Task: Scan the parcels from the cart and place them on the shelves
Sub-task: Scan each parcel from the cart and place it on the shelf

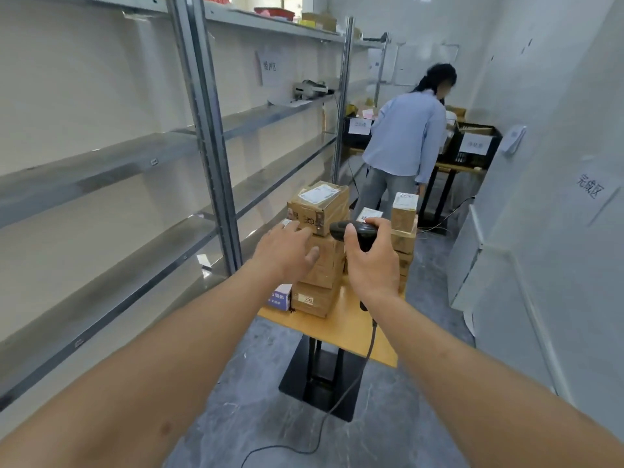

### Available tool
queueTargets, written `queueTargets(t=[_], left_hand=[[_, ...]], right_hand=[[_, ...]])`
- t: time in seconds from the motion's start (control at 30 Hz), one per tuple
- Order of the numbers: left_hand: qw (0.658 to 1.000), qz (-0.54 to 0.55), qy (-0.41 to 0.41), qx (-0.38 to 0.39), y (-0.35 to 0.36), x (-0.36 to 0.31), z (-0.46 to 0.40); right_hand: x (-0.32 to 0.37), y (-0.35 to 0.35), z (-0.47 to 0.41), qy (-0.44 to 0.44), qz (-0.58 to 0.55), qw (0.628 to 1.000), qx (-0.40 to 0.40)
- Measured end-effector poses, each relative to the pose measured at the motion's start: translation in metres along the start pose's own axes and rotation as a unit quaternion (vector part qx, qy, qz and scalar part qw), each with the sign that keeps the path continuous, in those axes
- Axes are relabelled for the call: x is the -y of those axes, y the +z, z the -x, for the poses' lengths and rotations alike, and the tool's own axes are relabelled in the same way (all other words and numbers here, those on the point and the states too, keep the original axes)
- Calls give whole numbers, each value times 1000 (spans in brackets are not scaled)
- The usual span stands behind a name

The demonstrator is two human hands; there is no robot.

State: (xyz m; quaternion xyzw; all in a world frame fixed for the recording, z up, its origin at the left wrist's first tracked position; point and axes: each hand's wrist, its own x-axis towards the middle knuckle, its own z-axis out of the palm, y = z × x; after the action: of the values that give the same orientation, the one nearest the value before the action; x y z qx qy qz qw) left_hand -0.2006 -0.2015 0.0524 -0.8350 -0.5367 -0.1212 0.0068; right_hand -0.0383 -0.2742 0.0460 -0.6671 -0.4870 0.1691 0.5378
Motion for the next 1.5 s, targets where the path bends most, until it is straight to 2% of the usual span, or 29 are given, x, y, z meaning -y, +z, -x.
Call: queueTargets(t=[0.33,0.7,0.9,1.1,1.27,1.5], left_hand=[[999,42,6,-8,42,39,-147],[995,67,-34,64,85,70,-257],[981,134,-92,108,101,78,-275],[971,175,-126,105,95,69,-266],[970,192,-138,53,79,61,-252],[980,144,-140,-13,50,62,-216]], right_hand=[[-39,66,-108,46,28,997,-58],[-68,124,-191,95,61,988,-107],[-82,132,-211,109,55,988,-100],[-87,127,-217,107,41,991,-71],[-79,114,-215,86,14,995,-38],[-62,100,-207,36,-12,999,15]])
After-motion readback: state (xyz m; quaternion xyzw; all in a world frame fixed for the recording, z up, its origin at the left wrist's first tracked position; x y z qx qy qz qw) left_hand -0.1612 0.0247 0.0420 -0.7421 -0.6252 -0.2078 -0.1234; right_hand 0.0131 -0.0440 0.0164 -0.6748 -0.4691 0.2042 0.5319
